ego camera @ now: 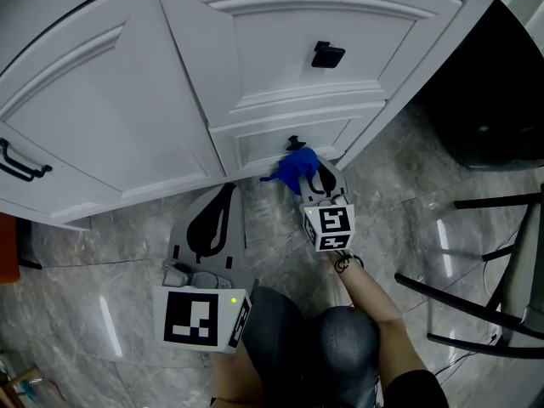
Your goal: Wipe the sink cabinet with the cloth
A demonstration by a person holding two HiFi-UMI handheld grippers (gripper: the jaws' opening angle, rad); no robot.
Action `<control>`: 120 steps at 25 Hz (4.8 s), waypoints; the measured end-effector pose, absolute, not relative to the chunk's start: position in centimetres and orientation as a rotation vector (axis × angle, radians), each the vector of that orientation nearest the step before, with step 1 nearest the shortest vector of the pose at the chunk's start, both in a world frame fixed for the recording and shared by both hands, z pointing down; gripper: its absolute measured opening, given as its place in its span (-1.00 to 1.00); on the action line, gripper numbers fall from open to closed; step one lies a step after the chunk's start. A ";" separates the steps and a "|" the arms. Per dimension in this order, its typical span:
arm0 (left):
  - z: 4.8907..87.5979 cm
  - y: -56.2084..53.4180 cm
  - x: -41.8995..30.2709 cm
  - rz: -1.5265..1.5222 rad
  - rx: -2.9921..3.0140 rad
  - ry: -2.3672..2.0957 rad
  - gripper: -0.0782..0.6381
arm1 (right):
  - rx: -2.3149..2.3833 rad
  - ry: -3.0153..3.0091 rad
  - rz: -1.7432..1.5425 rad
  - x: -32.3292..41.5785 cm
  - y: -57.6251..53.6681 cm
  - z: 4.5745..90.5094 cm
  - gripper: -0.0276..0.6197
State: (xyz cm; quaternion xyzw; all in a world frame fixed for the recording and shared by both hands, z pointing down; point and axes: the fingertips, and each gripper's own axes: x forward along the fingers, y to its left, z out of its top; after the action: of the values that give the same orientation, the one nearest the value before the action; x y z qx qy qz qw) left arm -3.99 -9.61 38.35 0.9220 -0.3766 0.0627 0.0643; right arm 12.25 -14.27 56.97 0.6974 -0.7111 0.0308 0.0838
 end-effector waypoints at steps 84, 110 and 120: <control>39.8 -8.4 3.7 0.214 2.969 -0.890 -0.77 | 2.580 -1.648 -0.731 26.7 -9.9 11.3 -0.56; 37.5 -7.6 2.6 0.067 2.947 -0.897 -0.77 | 2.581 -1.489 -0.728 26.4 -10.0 16.3 -0.56; 37.0 -7.5 1.2 0.042 2.930 -0.910 -0.77 | 2.573 -1.489 -0.723 26.4 -10.1 16.8 -0.56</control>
State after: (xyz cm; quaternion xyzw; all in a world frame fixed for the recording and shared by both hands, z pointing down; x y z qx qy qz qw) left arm 1.23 -7.54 36.96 0.9543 -0.2963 0.0137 0.0364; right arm 26.43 -10.06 16.84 0.8403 -0.4862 -0.2360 0.0412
